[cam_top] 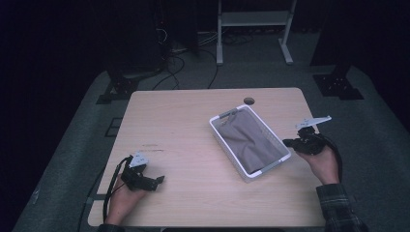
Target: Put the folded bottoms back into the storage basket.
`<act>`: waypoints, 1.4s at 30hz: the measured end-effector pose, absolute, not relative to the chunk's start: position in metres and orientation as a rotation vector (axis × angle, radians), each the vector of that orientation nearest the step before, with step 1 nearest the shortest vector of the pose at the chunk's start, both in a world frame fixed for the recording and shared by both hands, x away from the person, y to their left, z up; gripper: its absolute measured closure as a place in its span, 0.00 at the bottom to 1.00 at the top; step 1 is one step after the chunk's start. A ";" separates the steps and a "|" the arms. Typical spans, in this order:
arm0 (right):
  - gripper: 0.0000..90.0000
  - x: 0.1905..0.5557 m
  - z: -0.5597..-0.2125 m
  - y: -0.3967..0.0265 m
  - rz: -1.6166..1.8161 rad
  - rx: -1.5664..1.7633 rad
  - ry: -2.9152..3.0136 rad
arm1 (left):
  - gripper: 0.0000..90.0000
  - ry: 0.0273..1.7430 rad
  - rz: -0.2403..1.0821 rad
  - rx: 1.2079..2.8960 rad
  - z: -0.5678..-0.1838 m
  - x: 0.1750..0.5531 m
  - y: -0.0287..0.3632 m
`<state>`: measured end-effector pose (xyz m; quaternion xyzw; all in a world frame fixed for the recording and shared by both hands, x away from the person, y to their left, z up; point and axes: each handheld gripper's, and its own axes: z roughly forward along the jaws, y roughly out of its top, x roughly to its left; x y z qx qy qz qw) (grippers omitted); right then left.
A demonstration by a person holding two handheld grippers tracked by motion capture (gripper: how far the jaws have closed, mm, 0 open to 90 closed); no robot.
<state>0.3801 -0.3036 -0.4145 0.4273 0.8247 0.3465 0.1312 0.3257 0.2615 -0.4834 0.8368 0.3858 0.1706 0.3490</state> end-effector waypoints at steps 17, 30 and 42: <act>1.00 0.362 -0.420 -0.250 1.015 1.027 2.555 | 0.00 0.999 0.442 2.169 -0.483 0.326 0.262; 0.87 0.358 -0.422 -0.240 1.045 0.987 2.524 | 0.00 0.999 0.442 2.169 -0.483 0.326 0.262; 0.23 0.357 -0.425 -0.254 1.040 1.133 2.346 | 0.00 0.998 0.442 2.170 -0.483 0.326 0.262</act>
